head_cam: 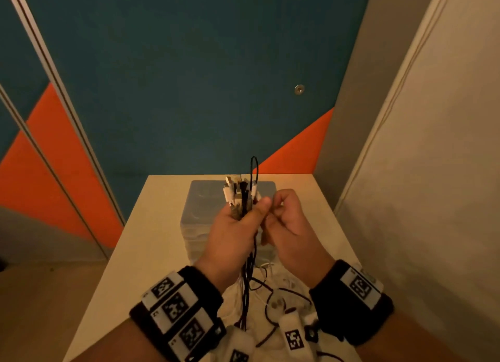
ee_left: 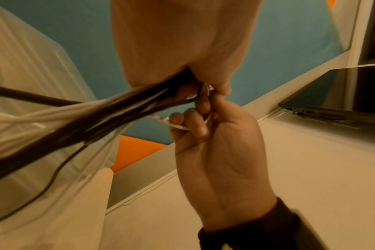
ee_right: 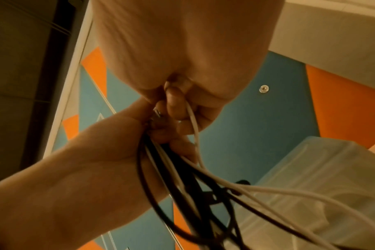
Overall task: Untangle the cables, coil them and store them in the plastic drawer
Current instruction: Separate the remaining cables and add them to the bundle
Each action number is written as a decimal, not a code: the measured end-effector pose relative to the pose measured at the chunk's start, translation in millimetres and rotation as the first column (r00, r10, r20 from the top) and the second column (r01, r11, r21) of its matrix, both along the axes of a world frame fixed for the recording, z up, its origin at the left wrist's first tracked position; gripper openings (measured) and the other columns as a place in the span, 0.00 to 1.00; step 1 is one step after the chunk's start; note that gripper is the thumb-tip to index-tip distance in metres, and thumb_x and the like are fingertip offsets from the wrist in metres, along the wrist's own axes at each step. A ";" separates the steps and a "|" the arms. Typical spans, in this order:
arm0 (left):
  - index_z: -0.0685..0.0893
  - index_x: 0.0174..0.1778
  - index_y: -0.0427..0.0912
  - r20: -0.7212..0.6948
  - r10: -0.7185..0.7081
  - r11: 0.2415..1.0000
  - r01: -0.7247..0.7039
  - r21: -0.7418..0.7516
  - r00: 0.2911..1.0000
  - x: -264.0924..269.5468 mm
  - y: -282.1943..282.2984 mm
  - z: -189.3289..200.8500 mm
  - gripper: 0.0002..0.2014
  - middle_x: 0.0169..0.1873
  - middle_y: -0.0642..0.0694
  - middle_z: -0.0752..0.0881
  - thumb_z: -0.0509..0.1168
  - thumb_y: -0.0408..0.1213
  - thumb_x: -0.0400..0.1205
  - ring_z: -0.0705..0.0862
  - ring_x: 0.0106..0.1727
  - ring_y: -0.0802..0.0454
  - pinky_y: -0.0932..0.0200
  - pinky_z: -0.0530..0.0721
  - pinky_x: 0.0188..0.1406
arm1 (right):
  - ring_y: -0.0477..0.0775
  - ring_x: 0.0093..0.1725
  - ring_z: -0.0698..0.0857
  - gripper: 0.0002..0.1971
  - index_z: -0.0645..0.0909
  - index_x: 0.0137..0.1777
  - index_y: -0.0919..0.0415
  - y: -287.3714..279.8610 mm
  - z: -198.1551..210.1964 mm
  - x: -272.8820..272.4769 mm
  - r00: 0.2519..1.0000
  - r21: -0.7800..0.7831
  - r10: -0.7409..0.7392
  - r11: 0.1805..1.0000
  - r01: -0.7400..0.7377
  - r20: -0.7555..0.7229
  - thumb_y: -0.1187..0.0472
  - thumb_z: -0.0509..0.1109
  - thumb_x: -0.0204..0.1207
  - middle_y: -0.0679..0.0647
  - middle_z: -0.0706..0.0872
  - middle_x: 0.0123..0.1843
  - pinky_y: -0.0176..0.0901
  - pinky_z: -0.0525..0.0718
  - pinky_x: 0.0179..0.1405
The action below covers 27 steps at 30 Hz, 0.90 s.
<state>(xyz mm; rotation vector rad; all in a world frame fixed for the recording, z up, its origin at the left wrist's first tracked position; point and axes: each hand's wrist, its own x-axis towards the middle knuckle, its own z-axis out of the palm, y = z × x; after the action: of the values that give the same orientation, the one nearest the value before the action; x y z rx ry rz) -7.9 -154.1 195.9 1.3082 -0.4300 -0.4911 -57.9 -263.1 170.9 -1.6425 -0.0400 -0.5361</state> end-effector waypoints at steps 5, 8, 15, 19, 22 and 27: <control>0.84 0.36 0.45 0.025 0.033 0.999 -0.033 0.022 0.999 2.0 1.3 -1.6 0.14 0.29 0.44 0.78 0.72 0.53 0.76 0.77 0.31 0.51 0.50 0.76 0.36 | 0.52 0.26 0.67 0.10 0.64 0.47 0.54 0.0 -10.1 -14.1 0.999 -0.007 -0.005 1.000 0.005 -0.052 0.69 0.60 0.82 0.58 0.70 0.29 0.41 0.66 0.25; 0.85 0.40 0.45 0.018 0.078 0.997 -0.078 -0.003 0.997 3.8 3.8 5.4 0.19 0.33 0.45 0.86 0.67 0.60 0.74 0.84 0.37 0.49 0.48 0.81 0.40 | 0.54 0.26 0.66 0.08 0.68 0.49 0.43 1.7 -25.4 -23.4 0.985 -0.090 -0.022 0.996 0.007 -0.169 0.60 0.61 0.81 0.51 0.71 0.26 0.48 0.65 0.26; 0.70 0.35 0.47 -0.090 0.010 0.985 -0.025 -0.173 0.996 19.5 23.4 36.2 0.17 0.24 0.50 0.67 0.59 0.51 0.86 0.65 0.22 0.54 0.55 0.79 0.24 | 0.34 0.36 0.77 0.08 0.75 0.49 0.43 2.9 -90.9 -52.4 0.888 -0.409 -0.051 0.898 -0.159 -0.457 0.55 0.56 0.87 0.28 0.80 0.37 0.28 0.69 0.41; 0.69 0.38 0.46 -0.033 -0.058 0.992 0.054 -0.115 0.998 14.4 34.8 35.5 0.18 0.25 0.50 0.64 0.61 0.58 0.78 0.60 0.23 0.54 0.59 0.64 0.22 | 0.37 0.34 0.75 0.05 0.75 0.52 0.46 9.3 -93.8 -55.1 0.865 -0.387 0.073 0.873 -0.296 -0.497 0.52 0.57 0.86 0.36 0.78 0.34 0.28 0.70 0.38; 0.69 0.38 0.46 -0.008 -0.092 0.993 0.091 -0.079 0.996 15.3 43.2 33.4 0.20 0.25 0.50 0.64 0.64 0.60 0.74 0.60 0.22 0.55 0.60 0.62 0.21 | 0.36 0.37 0.76 0.09 0.77 0.55 0.43 0.8 -93.2 -54.3 0.821 -0.308 0.146 0.879 -0.364 -0.553 0.43 0.62 0.81 0.41 0.79 0.39 0.28 0.73 0.40; 0.72 0.34 0.50 -0.009 -0.118 0.990 0.117 -0.078 0.993 19.6 58.2 25.8 0.15 0.24 0.49 0.60 0.73 0.46 0.76 0.58 0.20 0.54 0.63 0.60 0.20 | 0.39 0.40 0.82 0.05 0.81 0.47 0.48 -49.5 -94.9 -51.0 0.858 -0.285 -0.128 0.958 -0.022 -0.498 0.53 0.64 0.83 0.45 0.86 0.41 0.31 0.78 0.44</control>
<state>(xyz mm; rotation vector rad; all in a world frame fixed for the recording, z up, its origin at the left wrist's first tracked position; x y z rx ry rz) 11.7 -95.9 221.7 1.2087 -0.5124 -0.5755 -108.8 -312.6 76.0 -2.0280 0.3422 -0.1173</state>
